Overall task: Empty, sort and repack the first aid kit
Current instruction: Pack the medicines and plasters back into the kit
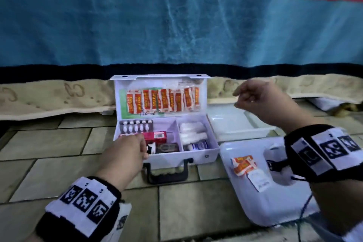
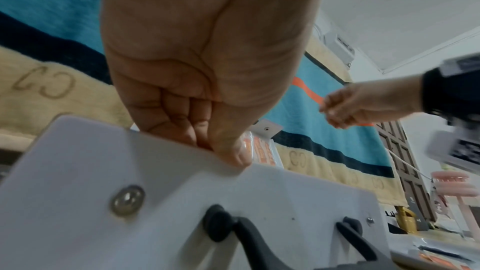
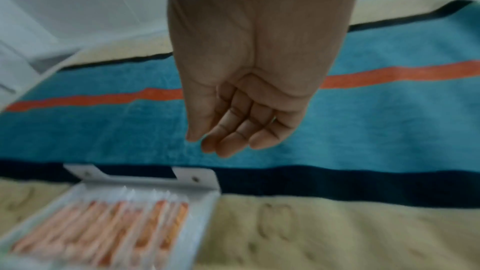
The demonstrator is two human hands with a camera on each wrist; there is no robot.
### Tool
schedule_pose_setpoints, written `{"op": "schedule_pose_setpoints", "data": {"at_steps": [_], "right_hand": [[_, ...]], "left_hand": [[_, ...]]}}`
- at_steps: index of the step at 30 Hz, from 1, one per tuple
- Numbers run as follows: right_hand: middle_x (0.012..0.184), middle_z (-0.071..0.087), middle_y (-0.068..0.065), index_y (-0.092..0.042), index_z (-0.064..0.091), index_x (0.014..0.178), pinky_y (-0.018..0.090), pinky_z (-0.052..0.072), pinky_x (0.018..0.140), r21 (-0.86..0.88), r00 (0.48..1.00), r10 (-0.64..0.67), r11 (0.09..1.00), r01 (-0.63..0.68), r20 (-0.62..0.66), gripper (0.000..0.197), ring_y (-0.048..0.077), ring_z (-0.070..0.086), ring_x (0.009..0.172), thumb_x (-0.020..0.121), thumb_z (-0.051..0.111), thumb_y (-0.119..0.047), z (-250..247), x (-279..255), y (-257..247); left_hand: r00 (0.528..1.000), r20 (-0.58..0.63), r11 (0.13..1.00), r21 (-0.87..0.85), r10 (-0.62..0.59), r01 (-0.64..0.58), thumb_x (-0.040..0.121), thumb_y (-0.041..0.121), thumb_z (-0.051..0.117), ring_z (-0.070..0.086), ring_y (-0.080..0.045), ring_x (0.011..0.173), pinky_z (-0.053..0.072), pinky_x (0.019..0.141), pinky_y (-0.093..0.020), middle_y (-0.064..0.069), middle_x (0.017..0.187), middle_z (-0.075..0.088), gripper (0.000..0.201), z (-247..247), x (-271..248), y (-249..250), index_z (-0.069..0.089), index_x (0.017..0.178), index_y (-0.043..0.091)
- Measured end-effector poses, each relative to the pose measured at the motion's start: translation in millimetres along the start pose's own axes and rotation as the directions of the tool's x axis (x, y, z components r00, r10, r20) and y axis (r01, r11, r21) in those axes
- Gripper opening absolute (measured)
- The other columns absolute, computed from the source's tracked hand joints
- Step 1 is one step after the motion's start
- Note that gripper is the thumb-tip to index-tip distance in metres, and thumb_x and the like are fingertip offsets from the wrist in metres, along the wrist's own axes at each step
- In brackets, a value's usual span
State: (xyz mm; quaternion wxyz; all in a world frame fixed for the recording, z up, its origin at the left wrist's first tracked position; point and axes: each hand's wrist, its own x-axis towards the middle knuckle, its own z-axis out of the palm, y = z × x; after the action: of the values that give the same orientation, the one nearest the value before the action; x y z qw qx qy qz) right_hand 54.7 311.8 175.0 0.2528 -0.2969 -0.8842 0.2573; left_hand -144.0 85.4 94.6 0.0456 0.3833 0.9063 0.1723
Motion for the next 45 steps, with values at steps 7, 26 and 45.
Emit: {"op": "schedule_pose_setpoints", "data": {"at_steps": [7,26,45], "right_hand": [[0.092,0.059,-0.011,-0.03,0.058,0.102,0.019,0.038,0.072,-0.494,0.789,0.479,0.829,-0.262,0.385,0.032,0.007,0.054,0.079,0.076,0.076,-0.034,-5.3,-100.7,73.8],[0.113,0.061,0.004,-0.015,0.056,0.114,0.029,0.041,0.075,-0.743,0.787,0.553,0.641,-0.193,0.273,0.054,0.022,0.058,0.105,0.078,0.064,-0.055,47.3,-75.9,61.2],[0.07,0.075,0.002,-0.019,0.077,0.07,0.031,0.046,0.064,0.168,0.948,0.319,0.935,-0.312,-0.011,0.012,0.02,0.055,0.064,0.08,0.072,-0.024,-0.5,-6.0,9.5]], "left_hand": [[0.997,0.056,0.996,0.065,0.052,-0.056,0.085,0.015,0.063,0.051,-0.009,0.066,0.029,0.048,-0.023,0.012,0.067,0.059,0.028,0.4,1.5,-0.9,0.049,0.064,0.027],[0.995,0.094,0.999,0.048,0.016,-0.021,0.081,0.018,0.07,0.053,-0.011,0.067,0.033,0.052,-0.026,0.008,0.067,0.061,0.023,-0.2,8.9,-1.0,0.057,0.063,0.025],[0.997,0.029,0.996,-0.061,0.066,-0.064,0.083,0.017,0.065,0.045,-0.003,0.064,0.029,0.051,-0.018,0.014,0.062,0.053,0.031,0.2,4.2,-5.3,0.046,0.062,0.029]]}}
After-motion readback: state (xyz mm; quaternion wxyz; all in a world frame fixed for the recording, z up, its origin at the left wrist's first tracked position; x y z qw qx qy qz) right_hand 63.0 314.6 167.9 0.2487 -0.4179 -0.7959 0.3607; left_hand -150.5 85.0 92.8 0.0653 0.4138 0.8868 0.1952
